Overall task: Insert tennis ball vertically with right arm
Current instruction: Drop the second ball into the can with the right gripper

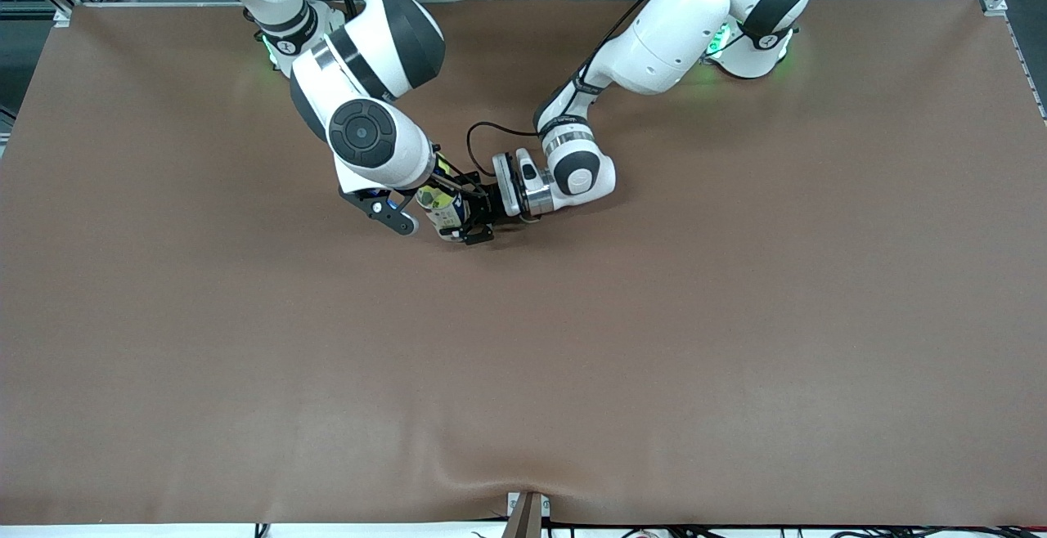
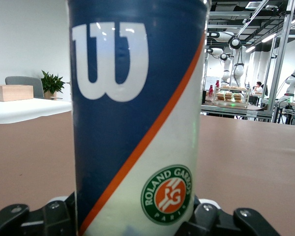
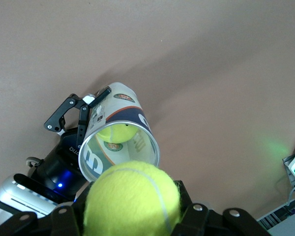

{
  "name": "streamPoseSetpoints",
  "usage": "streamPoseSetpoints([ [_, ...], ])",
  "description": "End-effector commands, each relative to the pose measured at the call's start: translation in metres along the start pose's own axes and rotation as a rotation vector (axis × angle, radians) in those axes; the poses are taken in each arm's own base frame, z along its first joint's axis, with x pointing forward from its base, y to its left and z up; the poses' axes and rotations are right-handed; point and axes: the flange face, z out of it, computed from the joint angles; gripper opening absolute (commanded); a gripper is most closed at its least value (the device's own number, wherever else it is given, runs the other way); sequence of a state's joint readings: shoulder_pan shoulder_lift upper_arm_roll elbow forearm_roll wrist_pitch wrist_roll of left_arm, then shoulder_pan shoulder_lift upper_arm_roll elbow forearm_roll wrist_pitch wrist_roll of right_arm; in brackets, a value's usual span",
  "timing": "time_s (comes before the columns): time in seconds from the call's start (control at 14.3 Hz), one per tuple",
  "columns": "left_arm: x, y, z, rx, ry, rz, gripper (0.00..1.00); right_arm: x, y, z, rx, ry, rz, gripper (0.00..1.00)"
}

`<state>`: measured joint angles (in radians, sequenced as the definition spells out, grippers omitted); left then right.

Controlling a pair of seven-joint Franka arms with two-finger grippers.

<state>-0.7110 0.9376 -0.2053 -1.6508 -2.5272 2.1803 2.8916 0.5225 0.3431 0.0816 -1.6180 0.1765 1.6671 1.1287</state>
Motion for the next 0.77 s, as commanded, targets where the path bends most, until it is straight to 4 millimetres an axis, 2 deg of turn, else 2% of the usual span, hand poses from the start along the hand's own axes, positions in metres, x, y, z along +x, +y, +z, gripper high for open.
streamPoseSetpoints([
  [0.0, -0.025, 0.012, -0.003, 0.100, -0.017, 0.350, 0.72, -0.006, 0.000, -0.005, 0.017, -0.005, 0.014, 0.39],
  [0.07, -0.025, 0.012, -0.003, 0.101, -0.017, 0.349, 0.72, -0.006, 0.000, -0.005, 0.019, -0.004, 0.014, 0.65],
  [0.14, -0.025, 0.012, -0.003, 0.101, -0.017, 0.349, 0.73, -0.006, -0.001, -0.006, 0.022, -0.003, 0.014, 1.00],
  [0.42, -0.025, 0.012, -0.003, 0.101, -0.017, 0.349, 0.73, -0.004, 0.000, -0.011, 0.029, 0.001, 0.017, 1.00],
  [0.7, -0.024, 0.012, -0.002, 0.105, -0.016, 0.347, 0.74, 0.000, 0.006, -0.030, 0.050, 0.004, 0.030, 1.00],
])
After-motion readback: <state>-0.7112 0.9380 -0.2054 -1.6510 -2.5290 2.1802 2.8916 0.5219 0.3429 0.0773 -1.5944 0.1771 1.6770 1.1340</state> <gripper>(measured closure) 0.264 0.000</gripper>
